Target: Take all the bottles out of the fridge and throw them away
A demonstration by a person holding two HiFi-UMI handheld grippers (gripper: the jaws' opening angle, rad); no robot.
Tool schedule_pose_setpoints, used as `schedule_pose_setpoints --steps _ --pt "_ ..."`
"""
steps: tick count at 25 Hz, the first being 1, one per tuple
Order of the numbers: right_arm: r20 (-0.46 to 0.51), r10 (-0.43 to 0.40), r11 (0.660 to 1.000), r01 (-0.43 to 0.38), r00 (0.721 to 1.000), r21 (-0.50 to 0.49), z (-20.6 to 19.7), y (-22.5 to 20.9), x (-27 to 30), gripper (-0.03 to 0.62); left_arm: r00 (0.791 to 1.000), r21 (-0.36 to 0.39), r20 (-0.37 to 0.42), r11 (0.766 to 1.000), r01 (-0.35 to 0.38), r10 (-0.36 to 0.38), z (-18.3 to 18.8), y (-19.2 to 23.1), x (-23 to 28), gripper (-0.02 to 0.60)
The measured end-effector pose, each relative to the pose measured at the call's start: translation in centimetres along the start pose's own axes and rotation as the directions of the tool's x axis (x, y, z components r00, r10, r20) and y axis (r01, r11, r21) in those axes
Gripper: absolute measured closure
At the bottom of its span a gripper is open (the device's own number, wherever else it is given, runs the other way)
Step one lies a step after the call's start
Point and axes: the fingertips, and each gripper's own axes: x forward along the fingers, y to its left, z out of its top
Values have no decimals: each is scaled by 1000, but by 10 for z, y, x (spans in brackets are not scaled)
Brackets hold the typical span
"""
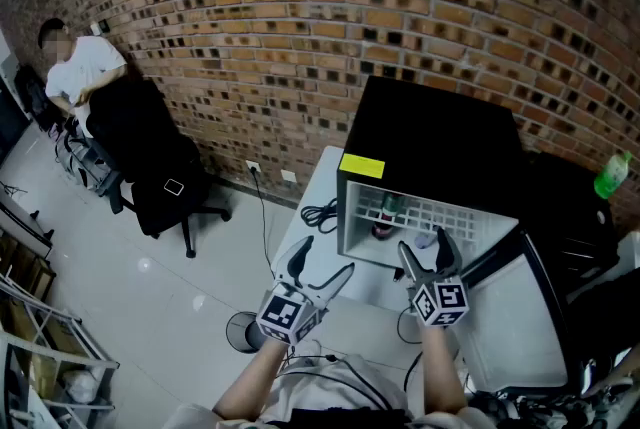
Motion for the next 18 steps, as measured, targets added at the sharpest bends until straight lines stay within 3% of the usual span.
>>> schedule_pose_setpoints --steps 4,13,18 --pt "-26 -37 999 37 999 -5 -5 -12 26 148 1000 -2 -12 1000 2 -2 12 -3 -15 186" --pt "-66 -9 1000 8 998 -22 -9 -12 92 148 991 -45 1 990 -135 135 21 23 -57 186" --pt "-81 -16 999 13 997 -37 -11 -5 122 148 981 -26 7 981 -193 193 17 43 -81 186"
